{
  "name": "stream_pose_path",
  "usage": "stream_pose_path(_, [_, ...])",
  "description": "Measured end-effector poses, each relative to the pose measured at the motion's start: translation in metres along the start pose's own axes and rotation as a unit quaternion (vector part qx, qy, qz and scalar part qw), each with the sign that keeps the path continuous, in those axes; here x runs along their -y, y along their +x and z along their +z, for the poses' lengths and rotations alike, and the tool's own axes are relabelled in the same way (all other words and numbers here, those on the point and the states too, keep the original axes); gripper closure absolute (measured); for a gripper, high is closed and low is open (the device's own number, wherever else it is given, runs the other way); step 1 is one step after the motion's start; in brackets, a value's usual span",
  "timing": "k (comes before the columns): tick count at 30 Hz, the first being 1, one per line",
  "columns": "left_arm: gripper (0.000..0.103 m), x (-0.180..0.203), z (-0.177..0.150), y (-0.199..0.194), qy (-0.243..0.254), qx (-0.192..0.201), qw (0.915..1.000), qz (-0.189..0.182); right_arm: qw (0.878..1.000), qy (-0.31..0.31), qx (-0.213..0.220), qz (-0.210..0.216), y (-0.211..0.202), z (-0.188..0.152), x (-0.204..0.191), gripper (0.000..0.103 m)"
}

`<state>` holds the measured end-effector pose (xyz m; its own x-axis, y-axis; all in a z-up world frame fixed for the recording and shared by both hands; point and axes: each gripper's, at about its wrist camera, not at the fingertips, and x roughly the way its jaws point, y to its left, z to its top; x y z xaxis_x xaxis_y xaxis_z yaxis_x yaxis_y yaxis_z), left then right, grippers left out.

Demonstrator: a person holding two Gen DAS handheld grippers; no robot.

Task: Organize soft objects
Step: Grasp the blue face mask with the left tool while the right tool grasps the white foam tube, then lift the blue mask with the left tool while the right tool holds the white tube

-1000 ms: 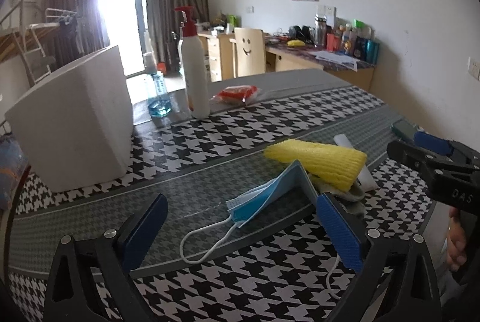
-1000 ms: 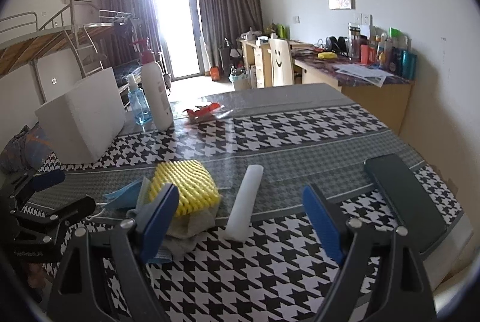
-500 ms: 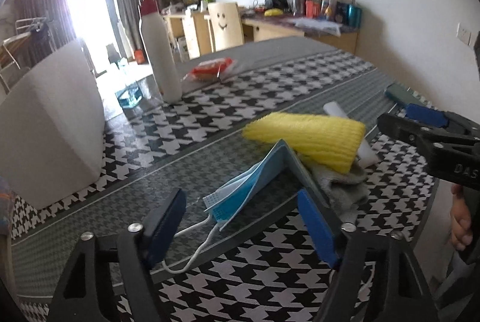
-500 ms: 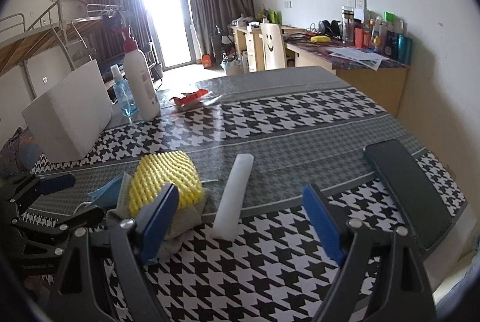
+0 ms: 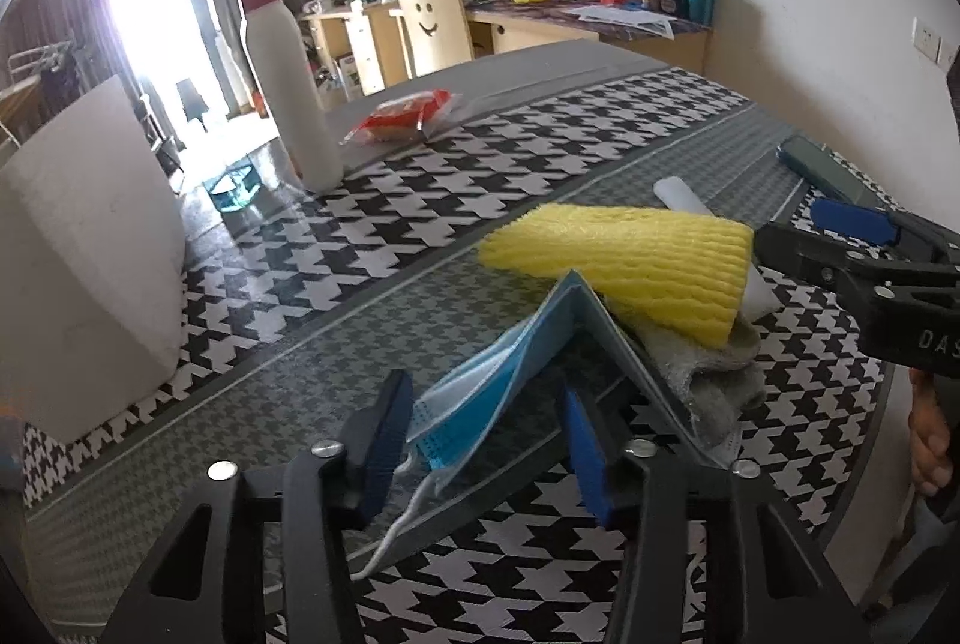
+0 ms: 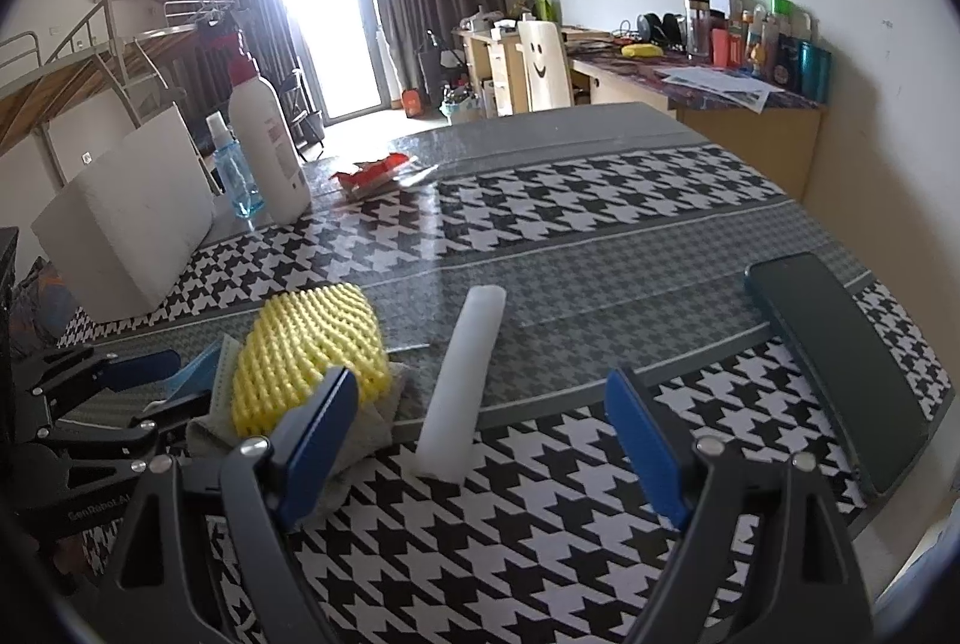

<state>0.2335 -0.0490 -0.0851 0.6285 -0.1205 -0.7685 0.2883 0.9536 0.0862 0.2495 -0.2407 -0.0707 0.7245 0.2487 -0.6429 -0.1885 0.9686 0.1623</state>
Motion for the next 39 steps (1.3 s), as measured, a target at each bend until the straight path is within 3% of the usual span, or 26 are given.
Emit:
stream_pose_path(2, [0.071,0.000,-0.001,0.003,-0.001,-0.006,0.9999,-0.008,1.000,0.000,-0.004,-0.002,0.003,0.000,0.000,0.016])
stream_pose_path(6, [0.080,0.001,-0.004,0.008,0.006,-0.018,0.9997,-0.014,1.000,-0.006,-0.010,-0.010,0.007,-0.001,-0.003,0.016])
stream_pose_path(8, [0.086,0.002,-0.005,0.009,0.007,-0.021,0.9995,-0.024,1.000,-0.014,-0.015,-0.015,0.009,-0.001,-0.006,0.025])
stream_pose_path(12, [0.089,0.001,-0.007,0.009,0.003,-0.017,0.9995,-0.025,0.999,-0.023,-0.036,-0.024,0.017,-0.005,-0.011,0.044])
stream_pose_path(16, [0.089,-0.002,-0.007,0.009,-0.006,-0.015,0.9993,-0.034,0.998,-0.027,-0.050,-0.027,0.022,-0.008,-0.011,0.045])
stream_pose_path(23, [0.089,-0.002,-0.008,0.008,-0.007,-0.013,0.9993,-0.035,0.997,-0.032,-0.063,-0.022,0.028,-0.008,-0.017,0.060])
stream_pose_path(31, [0.089,-0.002,-0.008,0.009,-0.004,-0.011,0.9994,-0.034,0.994,-0.052,-0.076,-0.050,0.033,-0.006,-0.028,0.068])
stream_pose_path(33, [0.089,0.000,-0.008,0.010,-0.002,-0.010,0.9994,-0.033,0.994,-0.064,-0.078,-0.048,0.033,-0.006,-0.033,0.077])
stream_pose_path(39, [0.095,-0.001,-0.007,0.007,-0.007,-0.007,0.9987,-0.049,0.995,-0.052,-0.071,-0.038,0.027,-0.004,-0.030,0.087])
